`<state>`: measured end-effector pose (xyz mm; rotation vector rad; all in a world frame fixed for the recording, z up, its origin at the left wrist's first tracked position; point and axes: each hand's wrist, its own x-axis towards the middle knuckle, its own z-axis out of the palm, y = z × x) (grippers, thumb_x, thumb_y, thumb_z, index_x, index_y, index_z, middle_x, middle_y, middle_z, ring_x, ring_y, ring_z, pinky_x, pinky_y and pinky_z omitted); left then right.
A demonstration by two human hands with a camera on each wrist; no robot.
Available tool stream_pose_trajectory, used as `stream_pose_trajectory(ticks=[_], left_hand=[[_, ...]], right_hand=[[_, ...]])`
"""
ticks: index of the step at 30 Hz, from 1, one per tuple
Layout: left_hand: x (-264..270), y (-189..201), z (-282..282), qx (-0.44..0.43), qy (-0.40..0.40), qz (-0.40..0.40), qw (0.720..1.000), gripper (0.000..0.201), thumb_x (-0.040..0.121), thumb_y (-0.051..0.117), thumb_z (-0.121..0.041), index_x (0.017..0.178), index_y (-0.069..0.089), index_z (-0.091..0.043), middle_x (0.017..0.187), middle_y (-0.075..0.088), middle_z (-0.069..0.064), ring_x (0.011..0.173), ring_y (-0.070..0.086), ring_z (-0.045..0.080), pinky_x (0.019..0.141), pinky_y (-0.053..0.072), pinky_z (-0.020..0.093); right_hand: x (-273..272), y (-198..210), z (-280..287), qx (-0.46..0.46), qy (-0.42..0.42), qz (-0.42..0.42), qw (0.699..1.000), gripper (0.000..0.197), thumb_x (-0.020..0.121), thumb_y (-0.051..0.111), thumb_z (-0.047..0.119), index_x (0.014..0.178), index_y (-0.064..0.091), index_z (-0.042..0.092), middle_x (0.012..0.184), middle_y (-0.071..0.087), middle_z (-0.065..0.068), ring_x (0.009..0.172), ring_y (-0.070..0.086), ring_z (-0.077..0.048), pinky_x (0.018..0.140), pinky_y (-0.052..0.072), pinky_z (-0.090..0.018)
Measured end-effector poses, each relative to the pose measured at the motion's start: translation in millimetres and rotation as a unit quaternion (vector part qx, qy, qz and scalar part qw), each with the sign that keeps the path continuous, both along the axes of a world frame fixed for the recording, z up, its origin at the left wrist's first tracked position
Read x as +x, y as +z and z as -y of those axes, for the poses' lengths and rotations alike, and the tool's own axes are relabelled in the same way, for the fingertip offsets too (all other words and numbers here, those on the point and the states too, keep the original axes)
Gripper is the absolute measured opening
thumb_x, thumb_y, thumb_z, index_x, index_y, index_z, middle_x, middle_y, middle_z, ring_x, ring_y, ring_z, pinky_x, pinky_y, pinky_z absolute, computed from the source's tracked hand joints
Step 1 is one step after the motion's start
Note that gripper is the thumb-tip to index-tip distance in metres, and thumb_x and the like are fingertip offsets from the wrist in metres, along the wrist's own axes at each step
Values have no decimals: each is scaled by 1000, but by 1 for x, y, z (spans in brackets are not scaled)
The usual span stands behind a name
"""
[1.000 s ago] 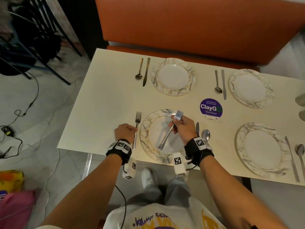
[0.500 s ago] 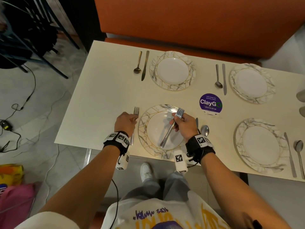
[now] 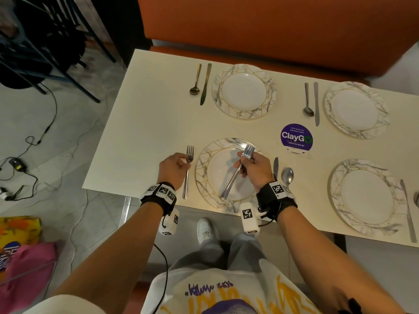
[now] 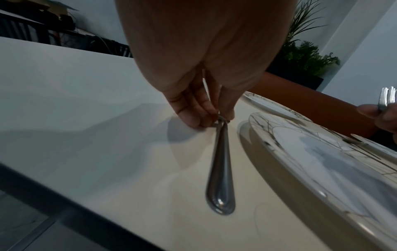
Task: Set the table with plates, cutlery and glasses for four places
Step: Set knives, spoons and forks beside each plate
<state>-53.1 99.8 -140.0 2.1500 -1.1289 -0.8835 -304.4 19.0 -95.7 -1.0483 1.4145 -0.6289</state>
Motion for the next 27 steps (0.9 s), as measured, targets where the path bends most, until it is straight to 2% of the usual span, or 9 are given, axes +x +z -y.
stream_pose_trajectory(ticks=[3, 6, 9, 13, 18, 21, 22, 24, 27], left_hand=[[-1, -1, -3, 2, 35, -10, 999, 12, 91, 77, -14, 102, 74, -12, 82, 68, -1, 74, 61, 10, 78, 52, 19], [-2, 1, -3, 9, 37, -22, 999, 9, 91, 77, -14, 99, 77, -12, 79, 69, -5, 72, 62, 4, 71, 46, 7], [-3, 2, 0, 20, 51, -33, 998, 8, 90, 77, -15, 98, 78, -13, 77, 69, -8, 71, 62, -1, 66, 43, 3], [-3, 4, 5, 36, 61, -34, 997, 11, 89, 79, -17, 99, 78, -13, 85, 73, -1, 78, 67, 12, 71, 45, 11], [-3, 4, 4, 39, 68, -34, 996, 11, 90, 78, -19, 99, 78, -14, 88, 75, 0, 80, 66, 11, 67, 41, 6], [-3, 5, 4, 43, 72, -37, 996, 14, 92, 75, -22, 103, 77, -13, 93, 76, 1, 83, 67, 13, 78, 51, 17], [-4, 6, 3, 43, 75, -31, 996, 16, 93, 73, -24, 105, 76, -13, 95, 76, 1, 84, 66, 14, 81, 50, 21], [-7, 10, 4, 31, 90, -10, 995, 18, 96, 68, -24, 109, 73, -13, 96, 74, 2, 84, 64, 16, 80, 49, 24], [-22, 19, 10, -34, 99, 21, 994, 11, 96, 65, -19, 106, 69, -16, 95, 70, 2, 85, 65, 20, 79, 56, 33]], right_hand=[[-2, -1, -1, 0, 1, -7, 1000, 18, 103, 53, 9, 108, 69, 15, 80, 74, -8, 62, 59, -19, 57, 49, -31], [-3, 0, 0, 0, 2, -11, 1000, 18, 103, 52, 9, 110, 68, 13, 81, 74, -8, 62, 59, -18, 57, 49, -30], [-3, 0, -2, 2, -1, -8, 1000, 18, 103, 52, 9, 111, 69, 12, 81, 74, -8, 62, 59, -19, 57, 49, -30], [-4, 0, -2, 4, -3, -9, 1000, 19, 103, 52, 9, 113, 68, 9, 82, 74, -10, 62, 59, -18, 57, 48, -29], [-5, 1, -3, 8, -2, -14, 1000, 19, 103, 53, 10, 114, 68, 10, 84, 74, -11, 64, 59, -18, 59, 49, -30], [-7, 1, -3, 6, -1, -18, 1000, 19, 103, 53, 10, 114, 68, 9, 85, 74, -12, 64, 59, -19, 58, 49, -30], [-7, 1, -3, 6, -1, -18, 1000, 19, 103, 53, 10, 114, 68, 9, 85, 74, -12, 64, 59, -19, 58, 49, -30], [-9, 3, -2, 1, -2, -21, 1000, 19, 103, 53, 10, 114, 68, 9, 85, 74, -12, 64, 59, -20, 58, 49, -30], [-19, 7, -1, -10, -12, -25, 1000, 16, 102, 55, 11, 113, 66, 8, 83, 75, -11, 63, 60, -20, 57, 50, -29]])
